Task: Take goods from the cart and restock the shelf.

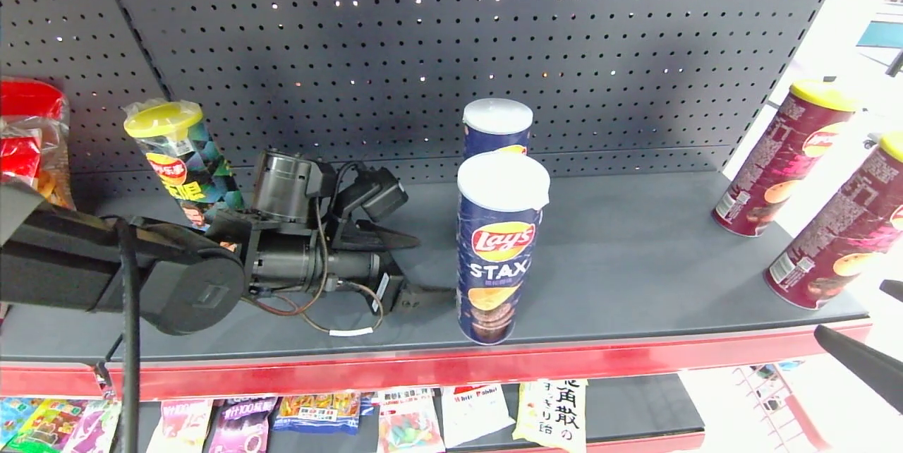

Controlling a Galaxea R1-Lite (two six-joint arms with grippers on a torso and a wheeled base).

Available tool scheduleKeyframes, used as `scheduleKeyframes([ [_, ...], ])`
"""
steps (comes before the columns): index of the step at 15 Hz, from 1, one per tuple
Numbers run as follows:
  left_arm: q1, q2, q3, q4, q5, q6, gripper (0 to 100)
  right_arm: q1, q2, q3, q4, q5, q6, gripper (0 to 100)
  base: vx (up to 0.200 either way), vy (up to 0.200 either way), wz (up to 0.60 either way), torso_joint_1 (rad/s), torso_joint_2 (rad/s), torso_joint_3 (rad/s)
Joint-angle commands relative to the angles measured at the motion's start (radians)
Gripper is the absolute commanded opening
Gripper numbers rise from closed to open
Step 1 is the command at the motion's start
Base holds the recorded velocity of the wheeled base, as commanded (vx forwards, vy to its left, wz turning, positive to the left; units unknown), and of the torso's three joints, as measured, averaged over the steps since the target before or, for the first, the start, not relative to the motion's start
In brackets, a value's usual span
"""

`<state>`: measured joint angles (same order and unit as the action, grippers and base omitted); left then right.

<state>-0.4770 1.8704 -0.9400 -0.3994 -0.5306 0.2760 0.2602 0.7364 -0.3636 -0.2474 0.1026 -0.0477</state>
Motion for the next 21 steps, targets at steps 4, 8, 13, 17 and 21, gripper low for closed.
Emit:
scheduleKeyframes([
  [4, 0.000, 0.012, -0.003, -0.004, 0.001, 0.000, 100, 0.001, 0.001, 0.000, -0.001, 0.000, 0.000, 100, 0.000, 0.000, 0.00, 0.000, 0.00, 0.000],
  [8, 0.000, 0.012, -0.011, -0.003, 0.003, -0.001, 100, 0.001, 0.003, 0.003, -0.001, 0.000, 0.000, 100, 0.000, 0.000, 0.00, 0.000, 0.00, 0.000],
  [13, -0.006, 0.018, -0.016, -0.003, 0.003, -0.001, 100, 0.001, 0.000, 0.009, -0.001, 0.000, 0.000, 100, 0.000, 0.000, 0.00, 0.000, 0.00, 0.000],
  [17, -0.009, 0.024, -0.017, -0.004, 0.003, -0.001, 100, -0.001, -0.003, 0.009, -0.001, 0.000, 0.000, 100, 0.000, 0.000, 0.00, 0.000, 0.00, 0.000],
  [21, -0.003, 0.019, -0.005, -0.004, 0.003, -0.001, 100, 0.001, -0.005, 0.011, -0.001, 0.000, 0.000, 100, 0.000, 0.000, 0.00, 0.000, 0.00, 0.000],
])
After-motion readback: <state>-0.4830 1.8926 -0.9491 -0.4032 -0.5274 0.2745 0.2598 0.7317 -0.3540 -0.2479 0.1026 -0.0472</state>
